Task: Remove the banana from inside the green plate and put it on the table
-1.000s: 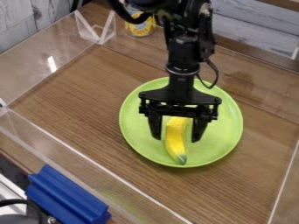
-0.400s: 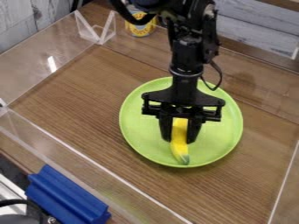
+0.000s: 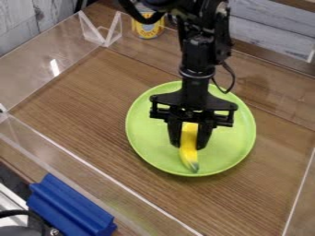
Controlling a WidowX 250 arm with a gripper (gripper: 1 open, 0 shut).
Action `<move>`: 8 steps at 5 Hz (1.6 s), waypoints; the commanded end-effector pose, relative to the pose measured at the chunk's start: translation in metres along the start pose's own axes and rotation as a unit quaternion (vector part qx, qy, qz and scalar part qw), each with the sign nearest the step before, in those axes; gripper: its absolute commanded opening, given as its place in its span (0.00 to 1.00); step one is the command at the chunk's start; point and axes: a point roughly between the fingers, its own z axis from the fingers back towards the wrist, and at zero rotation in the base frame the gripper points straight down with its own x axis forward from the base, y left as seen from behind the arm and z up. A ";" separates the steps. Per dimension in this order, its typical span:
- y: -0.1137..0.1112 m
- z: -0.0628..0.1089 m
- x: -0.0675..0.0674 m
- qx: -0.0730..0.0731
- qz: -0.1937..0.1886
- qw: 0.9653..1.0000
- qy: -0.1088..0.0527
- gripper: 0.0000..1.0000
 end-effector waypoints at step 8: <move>0.000 0.036 0.001 0.016 -0.048 0.999 -0.001 0.00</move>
